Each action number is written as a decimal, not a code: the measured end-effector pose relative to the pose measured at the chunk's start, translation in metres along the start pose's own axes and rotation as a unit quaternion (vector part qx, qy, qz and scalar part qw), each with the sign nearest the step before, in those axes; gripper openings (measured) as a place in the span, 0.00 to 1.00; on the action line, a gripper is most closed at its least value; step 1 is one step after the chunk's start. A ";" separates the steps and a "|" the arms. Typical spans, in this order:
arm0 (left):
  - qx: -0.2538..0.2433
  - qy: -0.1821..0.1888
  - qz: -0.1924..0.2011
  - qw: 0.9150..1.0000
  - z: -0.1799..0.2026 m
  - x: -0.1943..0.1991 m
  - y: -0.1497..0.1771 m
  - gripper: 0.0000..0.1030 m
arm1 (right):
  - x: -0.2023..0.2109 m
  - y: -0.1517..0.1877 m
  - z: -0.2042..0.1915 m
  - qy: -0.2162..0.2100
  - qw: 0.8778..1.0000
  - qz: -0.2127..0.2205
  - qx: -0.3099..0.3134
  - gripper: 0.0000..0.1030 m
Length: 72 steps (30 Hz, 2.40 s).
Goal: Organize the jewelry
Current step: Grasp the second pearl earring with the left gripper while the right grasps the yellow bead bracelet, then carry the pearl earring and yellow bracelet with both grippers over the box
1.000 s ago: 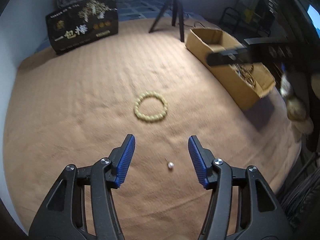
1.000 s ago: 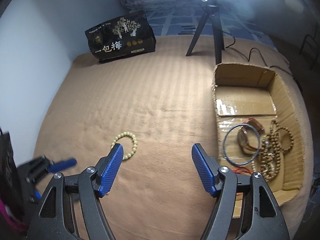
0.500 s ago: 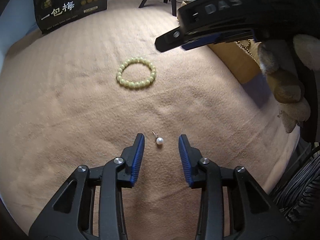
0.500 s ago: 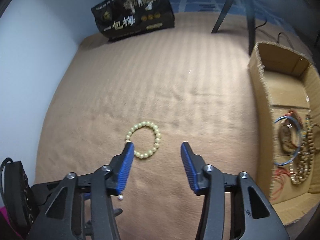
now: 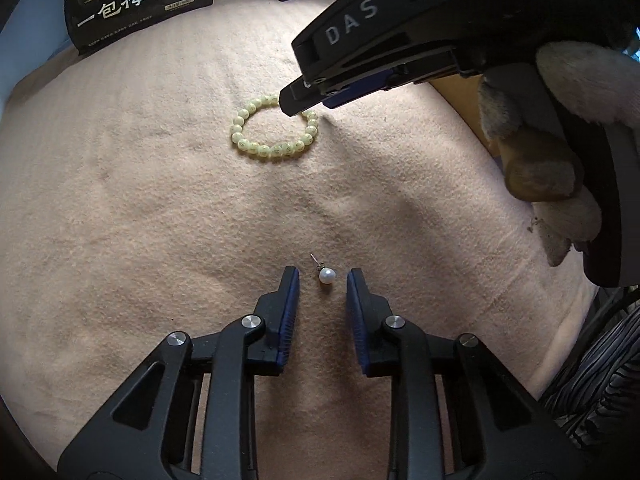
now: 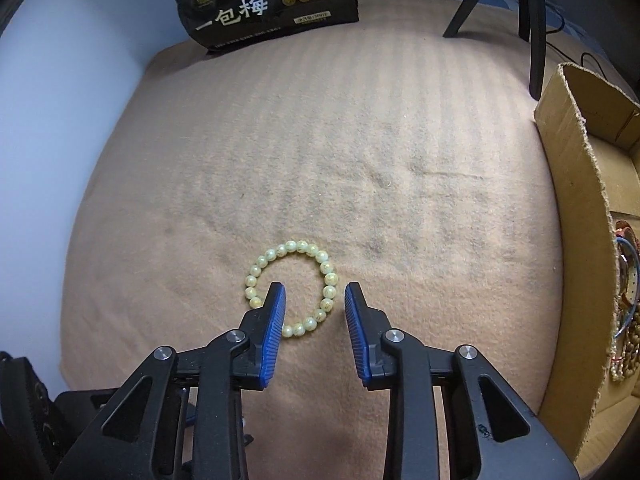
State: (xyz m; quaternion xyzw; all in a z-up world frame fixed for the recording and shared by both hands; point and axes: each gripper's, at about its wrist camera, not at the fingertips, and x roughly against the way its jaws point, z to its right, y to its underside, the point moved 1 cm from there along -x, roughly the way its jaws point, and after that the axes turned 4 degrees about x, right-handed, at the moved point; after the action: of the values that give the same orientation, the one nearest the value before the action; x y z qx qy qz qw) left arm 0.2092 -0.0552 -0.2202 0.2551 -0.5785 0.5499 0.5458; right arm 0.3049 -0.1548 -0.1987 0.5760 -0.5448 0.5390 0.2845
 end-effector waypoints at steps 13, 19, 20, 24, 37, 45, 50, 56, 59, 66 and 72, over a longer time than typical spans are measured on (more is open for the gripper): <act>0.011 0.007 -0.008 1.000 -0.008 -0.008 -0.006 0.06 | -0.020 -0.005 0.002 0.010 1.000 -0.008 -0.003 0.19; 0.010 0.008 -0.007 1.000 -0.009 -0.006 -0.003 0.06 | -0.027 -0.010 -0.005 0.041 0.999 -0.007 0.023 0.11; 0.010 0.008 -0.007 1.000 -0.009 -0.006 -0.003 0.06 | -0.027 -0.011 -0.006 0.048 0.998 -0.006 0.030 0.10; 0.011 0.006 -0.006 1.000 -0.010 -0.007 -0.003 0.06 | -0.024 -0.005 -0.008 0.047 0.999 -0.002 0.027 0.06; 0.029 -0.001 0.011 1.000 -0.019 0.010 -0.009 0.06 | 0.019 -0.003 -0.013 0.026 0.998 0.039 0.033 0.06; 0.029 -0.001 0.038 0.999 -0.011 0.030 -0.021 0.06 | 0.055 0.002 -0.003 0.031 0.996 0.070 0.037 0.06; 0.029 0.001 0.054 0.998 -0.004 0.038 -0.032 0.06 | 0.078 0.006 0.009 0.033 0.995 0.090 0.032 0.06; 0.033 0.008 0.074 0.997 0.006 0.040 -0.053 0.06 | 0.106 0.008 0.026 0.038 0.992 0.119 0.025 0.06; 0.034 0.014 0.085 0.996 0.013 0.042 -0.063 0.06 | 0.120 0.007 0.040 0.031 0.991 0.132 0.009 0.06; 0.034 0.021 0.107 0.993 0.027 0.050 -0.085 0.06 | 0.146 0.007 0.073 0.036 0.987 0.156 -0.020 0.06; 0.033 0.028 0.122 0.992 0.040 0.049 -0.106 0.06 | 0.164 0.011 0.102 0.057 0.983 0.172 -0.036 0.06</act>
State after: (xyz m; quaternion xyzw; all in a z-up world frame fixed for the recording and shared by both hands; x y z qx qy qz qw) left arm 0.2767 -0.1054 -0.1293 0.1853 -0.5714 0.6383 0.4814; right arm 0.2975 -0.3032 -0.0754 0.4310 -0.6380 0.5918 0.2387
